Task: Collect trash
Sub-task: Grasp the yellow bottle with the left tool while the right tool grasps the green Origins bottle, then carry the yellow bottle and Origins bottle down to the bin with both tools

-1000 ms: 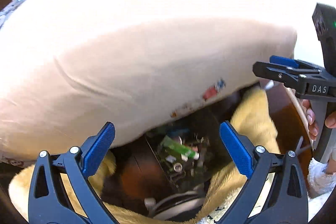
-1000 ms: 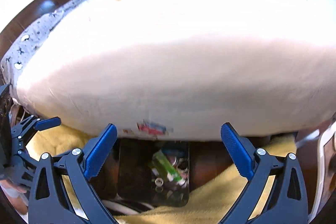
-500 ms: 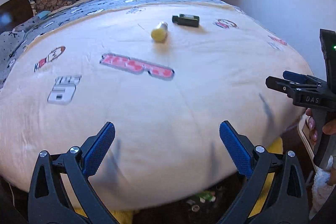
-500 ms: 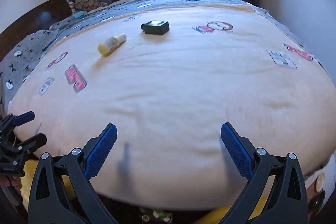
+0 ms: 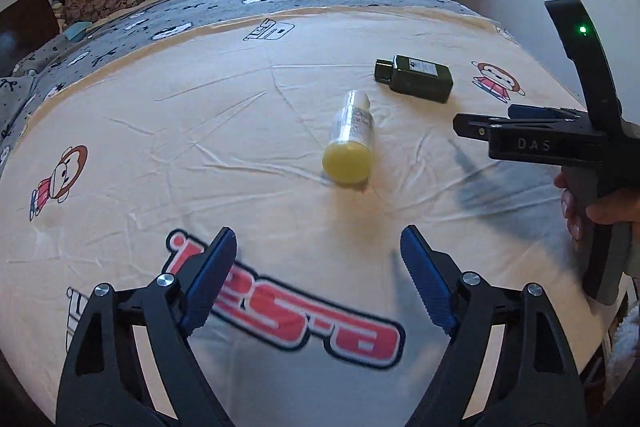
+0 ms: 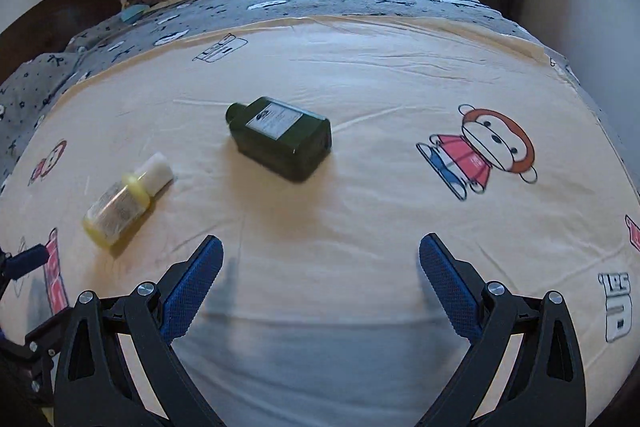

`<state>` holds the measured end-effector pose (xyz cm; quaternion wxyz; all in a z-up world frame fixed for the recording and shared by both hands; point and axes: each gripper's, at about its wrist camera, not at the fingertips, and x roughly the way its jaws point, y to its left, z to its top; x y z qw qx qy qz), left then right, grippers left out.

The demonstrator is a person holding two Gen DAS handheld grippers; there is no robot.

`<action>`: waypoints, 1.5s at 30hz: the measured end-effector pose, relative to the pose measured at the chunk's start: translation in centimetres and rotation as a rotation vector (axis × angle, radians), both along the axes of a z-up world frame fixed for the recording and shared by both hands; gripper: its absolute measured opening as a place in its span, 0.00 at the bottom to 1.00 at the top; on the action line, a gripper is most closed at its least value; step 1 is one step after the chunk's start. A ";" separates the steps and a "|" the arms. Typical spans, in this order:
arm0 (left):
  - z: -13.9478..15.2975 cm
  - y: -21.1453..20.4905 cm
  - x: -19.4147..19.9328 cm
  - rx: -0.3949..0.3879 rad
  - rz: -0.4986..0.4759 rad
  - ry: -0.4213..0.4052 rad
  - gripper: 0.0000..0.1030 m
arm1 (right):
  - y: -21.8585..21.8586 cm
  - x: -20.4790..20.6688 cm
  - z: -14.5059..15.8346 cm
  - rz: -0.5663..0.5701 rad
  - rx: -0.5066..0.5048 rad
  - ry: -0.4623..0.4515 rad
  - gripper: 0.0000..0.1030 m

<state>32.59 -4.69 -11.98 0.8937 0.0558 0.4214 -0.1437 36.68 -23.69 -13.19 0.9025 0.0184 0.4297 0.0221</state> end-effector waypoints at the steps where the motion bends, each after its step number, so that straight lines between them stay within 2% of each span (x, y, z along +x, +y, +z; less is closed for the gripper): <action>1: 0.0 -0.1 0.7 0.000 -0.001 0.001 0.75 | 0.2 1.2 -0.1 0.005 -0.007 0.002 0.95; 9: 0.3 -2.6 4.7 0.000 -0.047 0.001 0.75 | 2.5 7.3 -0.3 0.037 -0.078 0.018 0.94; 11: 0.1 -3.2 5.4 0.002 -0.049 0.007 0.74 | 2.5 8.0 -0.6 0.044 -0.072 0.035 0.85; 14: -0.4 -4.0 6.3 0.010 -0.067 0.026 0.60 | 2.2 8.7 -0.5 0.050 -0.048 0.041 0.67; 16: -0.7 -4.3 6.8 0.021 -0.071 0.037 0.52 | 2.1 8.7 -0.4 0.055 -0.040 0.045 0.42; 18: -0.9 -4.4 7.0 0.028 -0.070 0.043 0.38 | 2.1 8.5 -0.3 0.060 -0.043 0.051 0.42; 20: -0.7 -4.3 7.0 0.021 -0.070 0.050 0.30 | 2.1 7.8 -0.3 0.067 -0.052 0.056 0.41; 22: -0.6 -4.1 6.7 0.008 -0.074 0.065 0.30 | 2.0 6.9 -0.2 0.065 -0.044 0.067 0.41; 27: -0.5 -3.1 4.5 -0.011 -0.072 0.066 0.29 | 2.0 3.2 0.3 0.088 -0.048 0.072 0.41; 31: 0.3 -2.1 1.5 -0.032 -0.067 0.051 0.28 | 2.0 -1.8 1.9 0.115 -0.043 0.024 0.41; 39: 3.7 -1.6 -7.5 -0.080 -0.098 -0.039 0.28 | 2.2 -12.6 5.7 0.173 -0.033 -0.093 0.41; 45: 5.2 -1.5 -14.3 -0.124 -0.130 -0.091 0.28 | 2.2 -19.3 6.5 0.190 0.004 -0.155 0.41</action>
